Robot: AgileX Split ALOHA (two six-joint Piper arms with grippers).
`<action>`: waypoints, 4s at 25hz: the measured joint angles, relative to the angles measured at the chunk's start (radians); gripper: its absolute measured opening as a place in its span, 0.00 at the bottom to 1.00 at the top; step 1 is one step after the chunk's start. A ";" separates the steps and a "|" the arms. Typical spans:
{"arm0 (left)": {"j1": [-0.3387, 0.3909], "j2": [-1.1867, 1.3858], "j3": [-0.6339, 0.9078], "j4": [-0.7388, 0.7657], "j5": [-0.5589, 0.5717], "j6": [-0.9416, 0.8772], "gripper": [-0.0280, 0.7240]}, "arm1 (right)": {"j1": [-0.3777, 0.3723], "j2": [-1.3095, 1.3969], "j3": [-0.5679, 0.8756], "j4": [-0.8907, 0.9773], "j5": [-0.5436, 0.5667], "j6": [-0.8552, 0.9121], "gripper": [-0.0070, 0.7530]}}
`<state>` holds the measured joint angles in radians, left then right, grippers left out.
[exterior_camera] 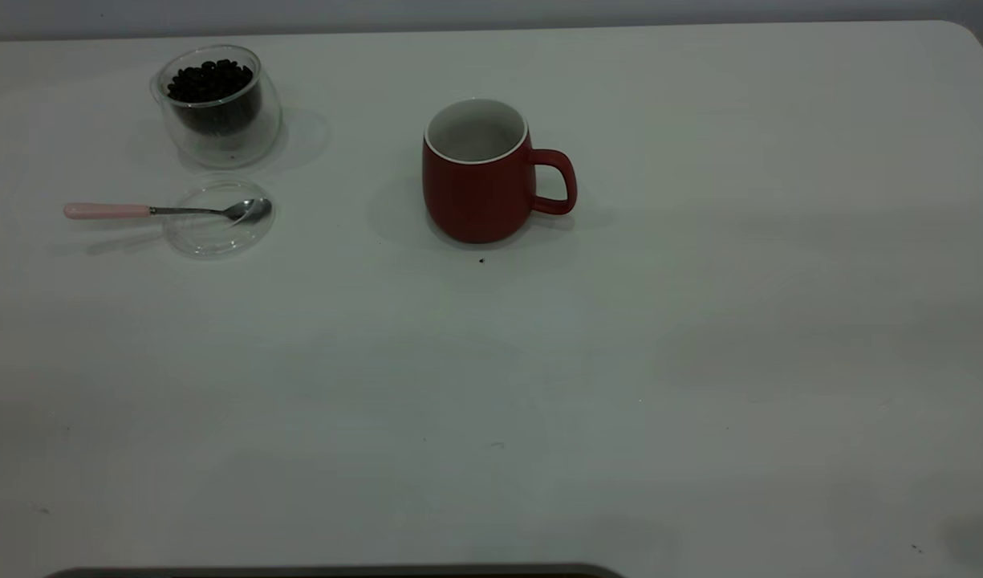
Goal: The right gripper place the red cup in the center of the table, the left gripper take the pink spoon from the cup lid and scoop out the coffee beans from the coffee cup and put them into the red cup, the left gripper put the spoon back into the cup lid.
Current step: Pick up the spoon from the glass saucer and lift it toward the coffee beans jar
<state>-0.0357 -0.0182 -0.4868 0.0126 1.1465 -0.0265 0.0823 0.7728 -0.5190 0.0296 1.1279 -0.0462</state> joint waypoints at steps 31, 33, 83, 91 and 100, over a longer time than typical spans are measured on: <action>0.000 0.000 0.000 0.000 0.000 0.000 0.69 | -0.062 -0.739 0.049 -0.046 -0.007 0.074 0.78; 0.000 0.000 0.000 0.000 0.000 0.000 0.69 | -0.062 -0.739 0.049 -0.046 -0.007 0.074 0.78; 0.361 2.040 -0.691 -0.240 -0.612 0.239 0.69 | -0.062 -0.739 0.049 -0.046 -0.006 0.074 0.78; 0.470 2.251 -0.909 -0.707 -0.368 0.781 0.69 | -0.062 -0.739 0.049 -0.046 -0.006 0.074 0.78; 0.508 2.356 -0.928 -0.792 -0.415 0.919 0.70 | -0.062 -0.739 0.049 -0.046 -0.006 0.074 0.78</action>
<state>0.4724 2.3373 -1.4143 -0.7793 0.7316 0.8928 0.0198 0.0333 -0.4703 -0.0160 1.1215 0.0274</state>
